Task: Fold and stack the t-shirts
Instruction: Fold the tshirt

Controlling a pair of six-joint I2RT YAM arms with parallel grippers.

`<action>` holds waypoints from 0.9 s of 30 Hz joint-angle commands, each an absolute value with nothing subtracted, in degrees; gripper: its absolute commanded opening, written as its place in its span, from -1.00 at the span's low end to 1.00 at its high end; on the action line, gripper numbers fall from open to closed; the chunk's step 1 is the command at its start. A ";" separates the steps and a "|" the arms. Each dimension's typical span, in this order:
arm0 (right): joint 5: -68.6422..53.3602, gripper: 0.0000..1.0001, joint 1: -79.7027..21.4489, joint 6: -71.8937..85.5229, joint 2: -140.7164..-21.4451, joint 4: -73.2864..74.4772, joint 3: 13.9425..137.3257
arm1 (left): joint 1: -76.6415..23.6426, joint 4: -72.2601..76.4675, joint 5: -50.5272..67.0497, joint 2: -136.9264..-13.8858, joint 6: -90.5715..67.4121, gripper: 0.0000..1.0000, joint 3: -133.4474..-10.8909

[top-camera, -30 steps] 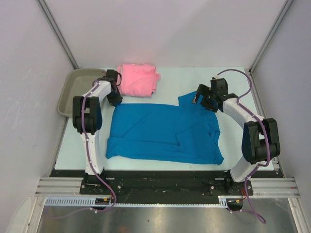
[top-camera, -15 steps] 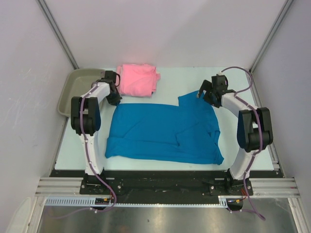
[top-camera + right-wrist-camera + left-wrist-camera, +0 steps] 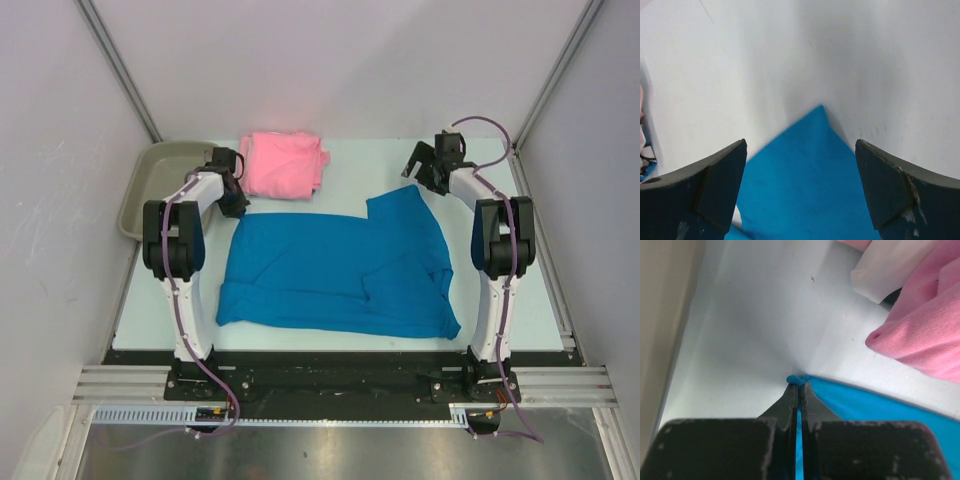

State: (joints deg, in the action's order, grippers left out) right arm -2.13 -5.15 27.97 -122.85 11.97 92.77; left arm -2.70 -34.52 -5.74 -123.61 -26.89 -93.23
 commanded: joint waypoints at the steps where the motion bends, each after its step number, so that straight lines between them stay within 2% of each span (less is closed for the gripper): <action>1: -4.13 0.81 -5.89 25.49 -127.43 16.16 102.37 | -2.29 -36.74 -4.22 -122.87 -26.10 -0.99 -90.79; 11: -3.16 0.70 -5.80 25.49 -131.48 17.93 104.24 | -2.20 -35.51 -2.64 -122.78 -25.93 -0.99 -89.82; 14: -3.87 0.54 -5.80 25.49 -132.19 17.93 104.33 | -2.20 -35.25 -2.64 -122.70 -25.84 -0.99 -89.47; 17: -3.96 0.48 -5.89 25.49 -132.28 17.84 104.24 | -2.20 -34.81 -2.37 -122.43 -25.84 -0.99 -88.86; 27: -3.87 -0.06 -6.15 25.49 -133.59 18.19 104.50 | -2.20 -33.49 -1.23 -121.38 -25.75 -0.99 -87.54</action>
